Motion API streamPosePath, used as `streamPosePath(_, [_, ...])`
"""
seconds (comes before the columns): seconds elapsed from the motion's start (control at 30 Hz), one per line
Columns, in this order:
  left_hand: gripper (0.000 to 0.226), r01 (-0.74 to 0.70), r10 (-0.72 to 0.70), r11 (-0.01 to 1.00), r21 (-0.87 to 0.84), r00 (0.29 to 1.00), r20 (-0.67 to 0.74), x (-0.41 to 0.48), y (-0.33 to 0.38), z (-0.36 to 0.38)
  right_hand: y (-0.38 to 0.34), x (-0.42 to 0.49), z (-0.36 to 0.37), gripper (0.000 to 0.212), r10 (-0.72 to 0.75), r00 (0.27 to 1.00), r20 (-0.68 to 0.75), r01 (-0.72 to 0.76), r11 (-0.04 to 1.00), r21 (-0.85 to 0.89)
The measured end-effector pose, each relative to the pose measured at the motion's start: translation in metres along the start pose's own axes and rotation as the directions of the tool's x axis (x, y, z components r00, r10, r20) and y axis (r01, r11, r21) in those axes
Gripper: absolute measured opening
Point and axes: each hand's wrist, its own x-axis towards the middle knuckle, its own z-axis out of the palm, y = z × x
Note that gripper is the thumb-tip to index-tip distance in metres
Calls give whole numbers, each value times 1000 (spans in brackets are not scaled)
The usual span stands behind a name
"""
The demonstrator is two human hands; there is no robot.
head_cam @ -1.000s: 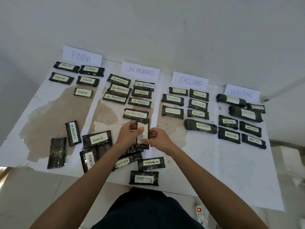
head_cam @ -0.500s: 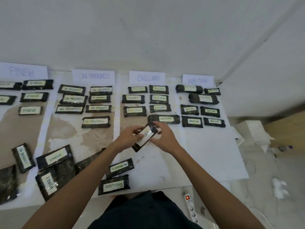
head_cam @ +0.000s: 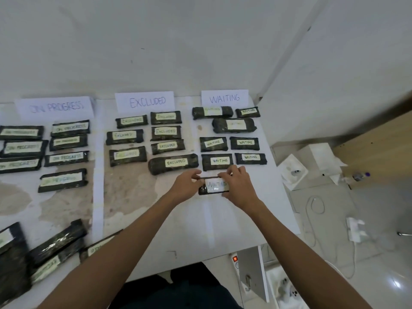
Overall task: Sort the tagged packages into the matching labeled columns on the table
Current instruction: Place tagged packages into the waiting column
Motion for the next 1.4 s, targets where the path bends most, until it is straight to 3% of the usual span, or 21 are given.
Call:
streamPosePath(0.1, [45, 66, -66, 998, 19, 997, 30, 14, 2, 19, 28, 12, 10, 68, 117, 982, 146, -123, 992, 33])
streamPosePath(0.27, [50, 127, -127, 990, 59, 992, 8, 29, 3, 37, 45, 37, 23, 70, 144, 968, 203, -164, 983, 85])
streamPosePath(0.4, [37, 113, -111, 992, 57, 993, -35, 35, 5, 43, 47, 45, 30, 69, 133, 966, 222, -148, 987, 54])
streamPosePath(0.9, [45, 7, -7, 996, 89, 1000, 1, 46, 6, 44, 54, 44, 27, 65, 91, 979, 184, -111, 989, 102])
streamPosePath(1.0, [50, -20, 20, 993, 117, 1000, 1, 35, 3, 34, 41, 39, 18, 63, 61, 988, 139, -77, 990, 114])
streamPosePath(1.17, [42, -178, 192, 942, 284, 981, -22, -7, -17, -6, -8, 19, -3, 55, -23, 998, 65, 9, 979, 205])
streamPosePath(1.3, [38, -191, 238, 911, 367, 967, -89, -53, -51, -46, -62, -5, -7, 52, -125, 991, 56, 107, 959, 264])
streamPosePath(1.4, [33, -170, 225, 930, 327, 964, -139, -86, -87, -75, -107, -19, 2, 49, -195, 978, 70, 168, 946, 278])
